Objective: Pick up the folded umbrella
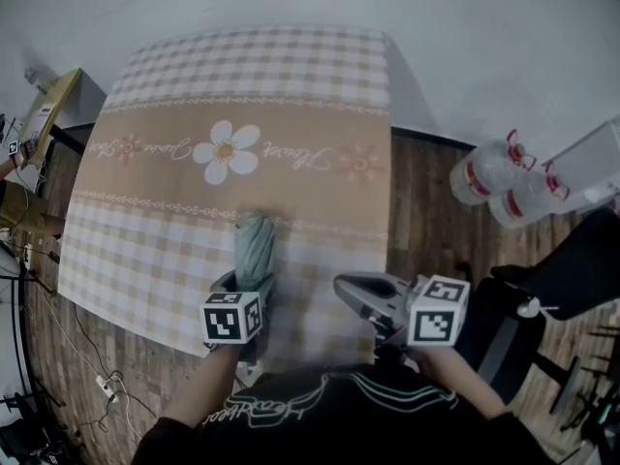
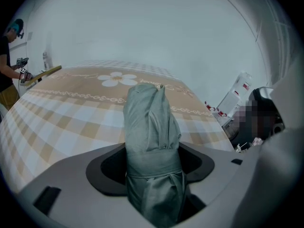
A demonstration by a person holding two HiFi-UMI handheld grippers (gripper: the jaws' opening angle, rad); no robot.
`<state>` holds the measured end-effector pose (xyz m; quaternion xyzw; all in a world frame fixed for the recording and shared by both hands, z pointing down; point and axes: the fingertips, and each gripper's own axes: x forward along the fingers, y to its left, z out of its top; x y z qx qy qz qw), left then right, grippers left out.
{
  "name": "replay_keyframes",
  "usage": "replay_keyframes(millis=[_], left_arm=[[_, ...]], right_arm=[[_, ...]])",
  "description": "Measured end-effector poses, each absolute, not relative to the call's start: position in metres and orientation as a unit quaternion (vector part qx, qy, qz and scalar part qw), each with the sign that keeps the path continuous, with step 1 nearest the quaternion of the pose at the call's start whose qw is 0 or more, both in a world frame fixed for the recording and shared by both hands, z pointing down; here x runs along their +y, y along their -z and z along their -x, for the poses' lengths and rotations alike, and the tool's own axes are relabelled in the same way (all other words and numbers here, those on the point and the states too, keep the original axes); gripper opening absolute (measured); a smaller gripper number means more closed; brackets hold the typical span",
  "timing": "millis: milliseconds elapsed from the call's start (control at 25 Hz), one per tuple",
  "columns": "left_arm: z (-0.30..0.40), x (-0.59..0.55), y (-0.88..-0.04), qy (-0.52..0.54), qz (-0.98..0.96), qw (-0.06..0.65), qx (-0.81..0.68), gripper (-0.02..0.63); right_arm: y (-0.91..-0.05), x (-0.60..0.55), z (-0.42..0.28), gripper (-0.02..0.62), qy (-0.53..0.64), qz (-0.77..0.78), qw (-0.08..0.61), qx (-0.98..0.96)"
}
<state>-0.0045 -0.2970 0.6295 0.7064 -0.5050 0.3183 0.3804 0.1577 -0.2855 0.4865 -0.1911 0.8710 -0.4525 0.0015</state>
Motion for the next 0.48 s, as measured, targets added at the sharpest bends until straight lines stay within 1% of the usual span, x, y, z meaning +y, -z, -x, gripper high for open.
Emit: replay_keyframes(millis=[480], left_arm=[[0.010,-0.297,-0.626,-0.284,-0.720,0.416,-0.478,0.276]], right_arm=[[-0.489,-0.269,-0.154,0.012,0.460,0.216,-0.006,0.861]])
